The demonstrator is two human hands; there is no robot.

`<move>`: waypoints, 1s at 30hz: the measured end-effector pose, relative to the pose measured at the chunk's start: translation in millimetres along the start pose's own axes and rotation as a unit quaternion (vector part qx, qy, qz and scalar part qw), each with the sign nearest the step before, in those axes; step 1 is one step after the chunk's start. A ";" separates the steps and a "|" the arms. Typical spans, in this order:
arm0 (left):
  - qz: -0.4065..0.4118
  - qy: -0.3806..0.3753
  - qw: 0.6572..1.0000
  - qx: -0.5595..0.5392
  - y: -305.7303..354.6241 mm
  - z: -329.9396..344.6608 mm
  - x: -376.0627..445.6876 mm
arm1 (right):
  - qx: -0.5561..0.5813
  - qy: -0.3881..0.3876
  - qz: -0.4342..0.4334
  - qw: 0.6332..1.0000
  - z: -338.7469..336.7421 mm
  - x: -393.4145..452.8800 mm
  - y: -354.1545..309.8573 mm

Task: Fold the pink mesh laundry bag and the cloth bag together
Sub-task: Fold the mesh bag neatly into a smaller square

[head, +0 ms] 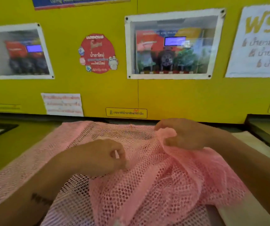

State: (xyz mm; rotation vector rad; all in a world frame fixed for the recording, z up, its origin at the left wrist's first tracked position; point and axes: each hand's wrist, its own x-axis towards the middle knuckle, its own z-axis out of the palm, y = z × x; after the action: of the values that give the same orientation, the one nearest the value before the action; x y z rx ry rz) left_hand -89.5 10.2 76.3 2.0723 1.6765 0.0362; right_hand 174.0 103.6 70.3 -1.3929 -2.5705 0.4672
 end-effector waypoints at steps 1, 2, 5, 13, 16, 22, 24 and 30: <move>-0.009 0.005 1.000 -0.004 2.0 8.3 3.3 | -0.013 -0.012 0.021 1.000 5.8 4.1 -0.7; -0.017 0.015 1.000 -0.006 4.8 16.7 7.0 | -0.035 -0.025 0.038 0.998 11.6 7.9 -0.2; -0.039 0.083 0.996 0.011 11.5 36.9 23.1 | -0.099 -0.058 0.065 0.991 26.6 12.8 2.8; -0.014 0.158 0.986 0.049 17.6 41.7 41.6 | -0.116 0.050 0.159 0.979 -39.0 -29.2 47.2; 0.024 0.227 0.973 -0.033 13.9 37.8 42.5 | -0.182 -0.011 0.289 0.940 -78.8 -65.8 79.8; 0.093 0.311 0.940 -0.105 22.7 28.6 50.1 | -0.123 0.034 0.230 0.965 -81.0 -41.8 50.8; 0.102 0.329 0.932 -0.110 24.3 30.1 51.4 | -0.075 0.019 0.169 0.983 -59.3 -15.6 31.4; 0.148 0.371 0.914 -0.075 9.9 25.6 44.4 | -0.145 -0.035 0.183 0.972 7.4 50.2 44.9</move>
State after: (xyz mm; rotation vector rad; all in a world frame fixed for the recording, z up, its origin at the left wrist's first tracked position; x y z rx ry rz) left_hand -61.4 41.4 45.4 2.3181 1.6288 1.1400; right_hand 179.5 167.3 47.9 -2.0024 -2.5132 0.1951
